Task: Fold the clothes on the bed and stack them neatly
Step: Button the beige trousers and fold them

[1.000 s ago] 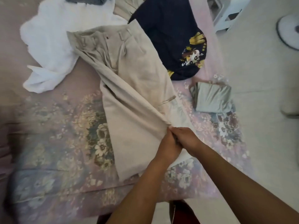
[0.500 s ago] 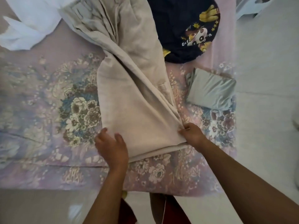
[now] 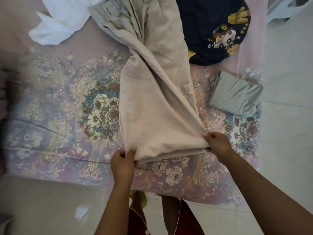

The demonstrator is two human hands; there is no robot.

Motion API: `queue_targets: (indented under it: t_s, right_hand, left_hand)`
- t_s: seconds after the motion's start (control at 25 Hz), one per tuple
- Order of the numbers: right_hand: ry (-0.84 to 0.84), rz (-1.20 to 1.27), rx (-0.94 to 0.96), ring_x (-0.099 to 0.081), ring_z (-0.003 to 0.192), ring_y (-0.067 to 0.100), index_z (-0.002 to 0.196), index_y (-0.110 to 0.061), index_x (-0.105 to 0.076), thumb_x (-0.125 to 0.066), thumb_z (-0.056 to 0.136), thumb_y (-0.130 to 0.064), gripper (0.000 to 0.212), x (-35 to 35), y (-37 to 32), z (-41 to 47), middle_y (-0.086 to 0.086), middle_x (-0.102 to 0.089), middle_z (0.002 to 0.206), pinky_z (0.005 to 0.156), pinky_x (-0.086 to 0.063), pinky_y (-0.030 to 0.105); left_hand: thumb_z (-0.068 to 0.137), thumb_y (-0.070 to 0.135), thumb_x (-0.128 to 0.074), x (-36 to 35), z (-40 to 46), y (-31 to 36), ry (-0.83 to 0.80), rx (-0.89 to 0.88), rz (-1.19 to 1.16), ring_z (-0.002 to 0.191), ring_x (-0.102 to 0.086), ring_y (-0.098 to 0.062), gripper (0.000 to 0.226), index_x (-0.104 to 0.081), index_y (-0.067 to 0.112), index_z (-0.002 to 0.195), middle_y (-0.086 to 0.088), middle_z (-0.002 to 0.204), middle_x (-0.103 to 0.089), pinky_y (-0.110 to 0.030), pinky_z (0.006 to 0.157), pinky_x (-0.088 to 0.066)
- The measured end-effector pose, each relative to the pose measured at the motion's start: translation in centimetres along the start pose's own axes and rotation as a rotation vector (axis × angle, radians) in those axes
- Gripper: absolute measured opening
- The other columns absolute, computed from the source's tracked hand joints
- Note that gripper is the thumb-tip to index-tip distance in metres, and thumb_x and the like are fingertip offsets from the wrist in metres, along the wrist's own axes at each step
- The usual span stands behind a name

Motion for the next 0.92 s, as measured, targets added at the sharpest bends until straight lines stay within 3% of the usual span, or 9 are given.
queue_targets:
  t_s: [0.12,0.24,0.36,0.52,0.64,0.76,0.84,0.92]
  right_hand:
    - [0.046,-0.101,-0.007,-0.058,0.094,0.033,0.116,0.011,-0.062,-0.060,0.101,-0.014,0.029,-0.1,0.7,0.7,0.022,-0.061,0.108,0.076,-0.055,0.046]
    - [0.046,-0.277,0.001,-0.053,0.078,0.031,0.095,0.019,-0.065,-0.065,0.098,-0.013,0.032,-0.4,1.0,1.2,0.020,-0.059,0.082,0.077,-0.048,0.046]
    - [0.059,-0.357,-0.009,-0.051,0.076,0.030,0.066,0.005,-0.057,-0.069,0.096,-0.013,0.037,-0.6,0.9,1.3,0.018,-0.054,0.075,0.074,-0.036,0.038]
    - [-0.007,-0.219,-0.025,-0.039,0.067,0.020,0.061,-0.011,-0.042,-0.068,0.096,-0.012,0.044,-1.0,1.6,0.8,0.009,-0.039,0.068,0.062,-0.027,0.030]
    - [0.033,-0.120,0.008,-0.047,0.082,0.021,0.068,-0.008,-0.049,-0.068,0.096,-0.009,0.034,-0.8,1.9,0.1,0.009,-0.051,0.082,0.073,-0.033,0.032]
    - [0.097,-0.112,0.044,-0.053,0.096,0.028,0.094,0.004,-0.060,-0.067,0.097,-0.010,0.015,-1.2,1.5,-1.0,0.019,-0.060,0.102,0.081,-0.039,0.035]
    - [0.155,-0.087,0.019,-0.057,0.102,0.035,0.118,0.007,-0.056,-0.066,0.096,-0.010,0.030,-1.6,1.4,-1.6,0.024,-0.059,0.115,0.083,-0.048,0.041]
    - [0.134,-0.053,-0.019,-0.059,0.111,0.041,0.132,0.007,-0.053,-0.063,0.099,-0.010,0.038,-2.2,1.3,-2.1,0.026,-0.057,0.125,0.087,-0.056,0.051]
  left_hand:
    - [0.096,0.015,-0.068,-1.9,-0.3,-2.4,-0.155,0.220,-0.149,0.080,-0.068,-0.032,0.033,-0.061,-0.009,0.117,-0.026,0.106,-0.068,-0.035,0.067,-0.057]
    - [0.095,0.023,-0.071,-1.9,0.8,-3.6,-0.071,0.206,-0.117,0.108,-0.064,-0.038,0.045,-0.063,-0.009,0.126,-0.026,0.120,-0.067,-0.041,0.091,-0.053]
    - [0.088,0.018,-0.078,-1.5,1.7,-4.0,0.004,0.195,-0.225,0.109,-0.065,-0.038,0.046,-0.064,-0.006,0.125,-0.022,0.120,-0.066,-0.043,0.095,-0.054]
    - [0.081,0.012,-0.084,-0.4,1.9,-5.0,0.002,0.248,-0.319,0.102,-0.063,-0.029,0.049,-0.066,-0.006,0.122,-0.020,0.123,-0.067,-0.045,0.100,-0.052]
    - [0.081,0.004,-0.081,0.2,2.8,-5.1,-0.091,0.299,-0.319,0.090,-0.061,-0.025,0.048,-0.064,-0.010,0.123,-0.026,0.124,-0.066,-0.040,0.093,-0.052]
    - [0.087,0.000,-0.075,0.5,3.4,-4.7,-0.168,0.397,-0.376,0.082,-0.065,-0.029,0.040,-0.060,-0.012,0.122,-0.025,0.111,-0.069,-0.037,0.073,-0.057]
    - [0.093,-0.001,-0.066,0.3,3.2,-4.3,-0.269,0.468,-0.458,0.081,-0.066,-0.033,0.026,-0.057,-0.010,0.116,-0.027,0.117,-0.066,-0.037,0.060,-0.061]
    - [0.097,-0.006,-0.057,0.3,3.1,-3.9,-0.330,0.469,-0.530,0.082,-0.067,-0.028,0.006,-0.058,-0.007,0.102,-0.027,0.126,-0.062,-0.031,0.073,-0.062]
Point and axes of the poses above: each hand's wrist, its own z-axis towards the middle knuckle, its own x-axis out of the back of the hand, y = z × x, the point moved 3 cm from there along z, towards the middle knuckle
